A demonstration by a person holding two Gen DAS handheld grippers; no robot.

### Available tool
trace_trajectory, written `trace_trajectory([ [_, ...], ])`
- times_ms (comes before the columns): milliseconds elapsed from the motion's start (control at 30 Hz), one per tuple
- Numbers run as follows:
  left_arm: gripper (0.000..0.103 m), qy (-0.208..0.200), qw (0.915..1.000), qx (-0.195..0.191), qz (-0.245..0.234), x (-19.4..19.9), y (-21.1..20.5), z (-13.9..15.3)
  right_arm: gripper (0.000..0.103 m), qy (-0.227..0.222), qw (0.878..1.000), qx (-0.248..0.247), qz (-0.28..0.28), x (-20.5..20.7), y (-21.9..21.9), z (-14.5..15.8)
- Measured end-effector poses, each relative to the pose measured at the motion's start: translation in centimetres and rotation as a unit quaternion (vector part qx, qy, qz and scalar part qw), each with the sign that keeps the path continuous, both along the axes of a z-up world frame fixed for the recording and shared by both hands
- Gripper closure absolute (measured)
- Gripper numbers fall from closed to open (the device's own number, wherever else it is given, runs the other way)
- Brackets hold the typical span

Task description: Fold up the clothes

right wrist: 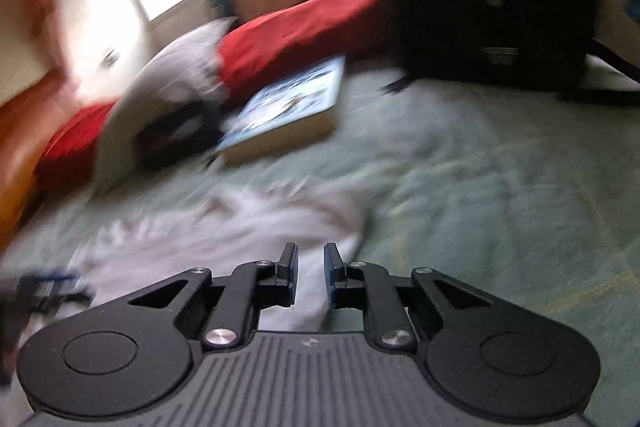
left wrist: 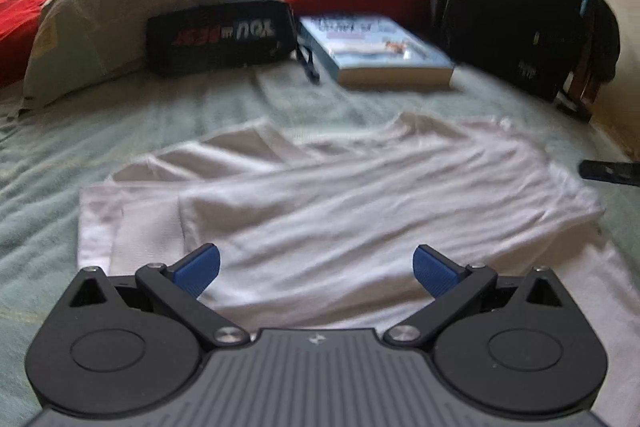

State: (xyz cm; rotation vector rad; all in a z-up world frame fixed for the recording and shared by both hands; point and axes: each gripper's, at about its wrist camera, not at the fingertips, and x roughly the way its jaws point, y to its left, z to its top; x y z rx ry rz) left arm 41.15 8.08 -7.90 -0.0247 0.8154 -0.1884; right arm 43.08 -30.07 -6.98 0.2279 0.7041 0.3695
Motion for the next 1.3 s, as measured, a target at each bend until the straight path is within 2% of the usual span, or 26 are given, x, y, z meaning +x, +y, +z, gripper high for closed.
trace_trajectory([
  [67, 0.001, 0.005, 1.0, 0.007, 0.0, -0.1, 0.0, -0.5, 0.084, 0.008, 0.999, -0.036, 0.019, -1.0, 0.6, -0.6],
  [100, 0.001, 0.001, 1.0, 0.006, -0.002, -0.5, 0.1, -0.2, 0.079, -0.003, 0.999, -0.037, 0.022, -1.7, 0.2, -0.4],
  [233, 0.001, -0.005, 0.9999, 0.0, -0.016, -1.5, 0.5, 0.9, 0.075, -0.04, 0.997, -0.053, 0.044, -4.2, -1.3, 0.3],
  [333, 0.001, -0.002, 0.9998, 0.003, -0.02, -1.8, 0.6, 1.0, 0.075, -0.045, 0.989, -0.111, 0.085, -4.8, -0.5, -0.5],
  [433, 0.001, 0.001, 0.9998, 0.005, -0.019, -1.8, 0.5, 0.6, 0.075, -0.066, 0.981, -0.158, 0.087, -4.7, 1.1, -1.3],
  [600, 0.001, 0.006, 0.9992, 0.024, -0.03, -2.1, -0.3, 0.5, 0.075, -0.078, 0.987, -0.107, 0.088, -3.8, 1.0, -0.9],
  [833, 0.001, 0.007, 0.9992, 0.021, -0.032, -2.3, -0.2, 0.2, 0.075, -0.083, 0.984, -0.11, 0.11, -5.0, 0.5, -0.4],
  [967, 0.001, 0.008, 0.9991, 0.023, -0.034, -2.4, -0.3, 0.2, 0.075, -0.073, 0.988, -0.073, 0.111, -4.4, -0.3, 0.2],
  [1100, 0.001, 0.008, 0.9991, 0.024, -0.035, -2.3, -0.3, -0.1, 0.073, -0.073, 0.989, -0.068, 0.111, -4.2, -0.5, 0.1],
  [1167, 0.001, 0.007, 0.9991, 0.026, -0.032, -2.3, -0.4, -0.1, 0.076, -0.061, 0.99, -0.067, 0.111, -3.6, -0.1, -0.3],
  [1200, 0.001, 0.007, 0.9991, 0.028, -0.031, -2.3, -0.5, -0.1, 0.086, -0.054, 0.99, -0.065, 0.11, -3.4, 0.1, -0.4],
  [1300, 0.001, 0.005, 0.999, 0.029, -0.034, -2.4, -0.5, -0.2, 0.091, -0.037, 0.994, -0.061, 0.088, -4.2, 0.0, -0.7],
])
